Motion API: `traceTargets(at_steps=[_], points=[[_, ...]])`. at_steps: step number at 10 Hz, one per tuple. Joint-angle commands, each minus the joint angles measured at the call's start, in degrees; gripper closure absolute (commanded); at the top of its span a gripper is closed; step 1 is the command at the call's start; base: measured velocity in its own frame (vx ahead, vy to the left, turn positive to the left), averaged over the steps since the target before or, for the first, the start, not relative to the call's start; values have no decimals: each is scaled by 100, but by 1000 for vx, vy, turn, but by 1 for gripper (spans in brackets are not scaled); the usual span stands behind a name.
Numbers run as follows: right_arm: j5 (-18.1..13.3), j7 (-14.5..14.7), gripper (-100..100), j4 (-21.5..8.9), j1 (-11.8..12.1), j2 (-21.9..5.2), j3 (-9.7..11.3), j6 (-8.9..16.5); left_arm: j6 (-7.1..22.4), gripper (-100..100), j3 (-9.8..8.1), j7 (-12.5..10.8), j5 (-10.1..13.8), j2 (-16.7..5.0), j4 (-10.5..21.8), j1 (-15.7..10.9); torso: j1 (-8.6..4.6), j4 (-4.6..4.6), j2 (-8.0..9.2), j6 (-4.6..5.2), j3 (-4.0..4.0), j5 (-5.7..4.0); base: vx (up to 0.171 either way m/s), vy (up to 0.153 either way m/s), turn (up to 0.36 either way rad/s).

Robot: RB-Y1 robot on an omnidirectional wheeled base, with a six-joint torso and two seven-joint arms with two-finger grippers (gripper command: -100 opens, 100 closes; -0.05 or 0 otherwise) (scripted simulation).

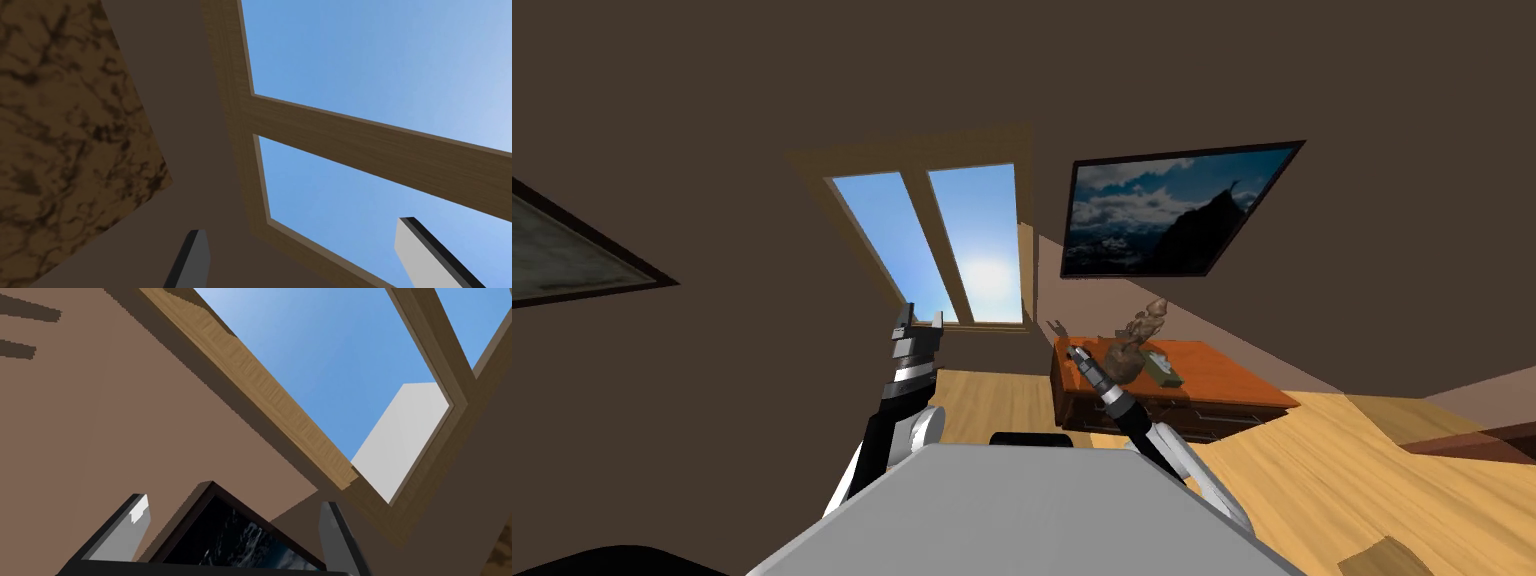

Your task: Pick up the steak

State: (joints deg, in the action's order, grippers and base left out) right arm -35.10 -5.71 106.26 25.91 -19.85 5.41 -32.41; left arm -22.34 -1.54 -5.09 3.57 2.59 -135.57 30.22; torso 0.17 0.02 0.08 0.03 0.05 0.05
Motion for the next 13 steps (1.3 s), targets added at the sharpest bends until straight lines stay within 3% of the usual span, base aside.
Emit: traceTargets(at_steps=[1,2,5,6,8,9,12,13], points=[[-177,4,-100,6,26,-28,4,-1,0,0,0,0,0,0,0,0,0,0,0,0,0,0,2,19,-10],[-403,53,-100,-221,4,-165,26,-26,0,0,0,0,0,0,0,0,-11,0,-2,1,-1,-2,-2,39,205],[-932,106,-100,-454,-22,-302,50,-52,0,0,0,0,0,0,0,0,-4,-1,-4,-3,-2,-2,0,43,145],[-1105,162,-100,-692,-51,-441,75,-78,0,0,0,0,0,0,0,0,-6,-1,-3,1,-2,-1,-2,61,207],[-1361,162,-100,-692,-51,-441,75,-78,0,0,0,0,0,0,0,0,-5,0,-3,1,-2,-1,5,29,44],[-1570,222,-100,-932,-82,-582,102,-104,0,0,-1,0,0,0,0,1,-14,-1,-3,2,-2,-3,8,25,194],[-2122,284,-100,-1173,-115,-725,131,-131,0,0,0,0,0,0,0,0,-9,-1,-5,-2,-3,-2,10,29,170],[-2171,284,-100,-1173,-115,-725,131,-131,0,0,-1,0,0,0,0,1,-13,-1,-6,2,-4,-2,9,10,-16]])
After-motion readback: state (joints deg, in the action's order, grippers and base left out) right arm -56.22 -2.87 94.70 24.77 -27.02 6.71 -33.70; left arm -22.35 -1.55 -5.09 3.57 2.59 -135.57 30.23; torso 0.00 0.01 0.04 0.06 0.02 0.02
